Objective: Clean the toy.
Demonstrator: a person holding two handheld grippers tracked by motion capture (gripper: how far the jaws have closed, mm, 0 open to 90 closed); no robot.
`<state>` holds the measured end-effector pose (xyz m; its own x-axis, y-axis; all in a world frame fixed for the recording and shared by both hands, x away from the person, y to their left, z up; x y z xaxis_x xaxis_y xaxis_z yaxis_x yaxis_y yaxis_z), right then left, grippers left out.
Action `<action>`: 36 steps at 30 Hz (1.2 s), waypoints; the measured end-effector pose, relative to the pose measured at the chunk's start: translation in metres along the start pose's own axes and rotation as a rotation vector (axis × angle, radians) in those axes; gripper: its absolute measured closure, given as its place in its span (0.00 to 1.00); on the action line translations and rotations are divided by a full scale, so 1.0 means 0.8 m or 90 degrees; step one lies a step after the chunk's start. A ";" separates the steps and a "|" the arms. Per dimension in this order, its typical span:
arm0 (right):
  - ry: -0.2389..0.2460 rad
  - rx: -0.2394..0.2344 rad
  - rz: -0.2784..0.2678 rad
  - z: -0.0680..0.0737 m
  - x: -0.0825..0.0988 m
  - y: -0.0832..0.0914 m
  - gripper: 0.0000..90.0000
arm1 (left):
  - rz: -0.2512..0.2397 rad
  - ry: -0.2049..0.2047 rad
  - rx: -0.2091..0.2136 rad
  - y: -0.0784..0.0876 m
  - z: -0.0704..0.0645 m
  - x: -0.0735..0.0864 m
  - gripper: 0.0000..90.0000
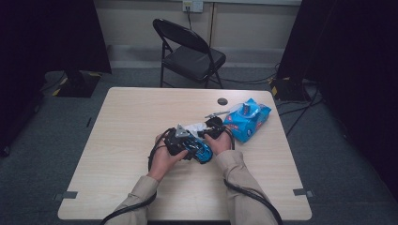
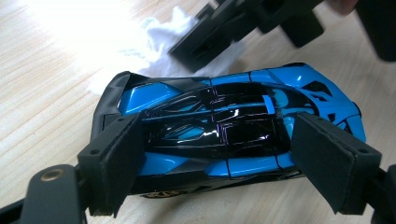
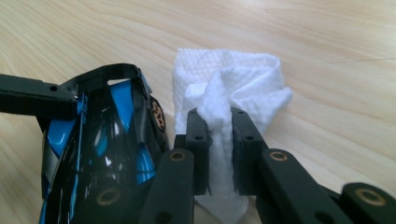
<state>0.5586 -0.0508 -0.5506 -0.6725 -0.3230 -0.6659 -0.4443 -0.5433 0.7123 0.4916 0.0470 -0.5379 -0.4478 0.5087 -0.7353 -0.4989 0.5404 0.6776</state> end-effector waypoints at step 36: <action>0.011 -0.085 0.024 -0.009 0.048 0.046 0.91 | 0.013 0.003 -0.004 0.000 0.000 -0.001 0.20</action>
<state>0.5207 -0.0889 -0.5512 -0.6765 -0.3584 -0.6433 -0.3353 -0.6279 0.7024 0.4917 0.0464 -0.5374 -0.4618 0.5168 -0.7209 -0.4936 0.5255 0.6930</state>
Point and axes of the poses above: each handheld gripper's, and its own axes: y roughly backward along the jaws, x roughly out of its underside, z roughly to its left, the point moved 8 cm from there along -y, roughly forward along the jaws, and after that the axes turned 1 degree about z, right-handed, at the moved point
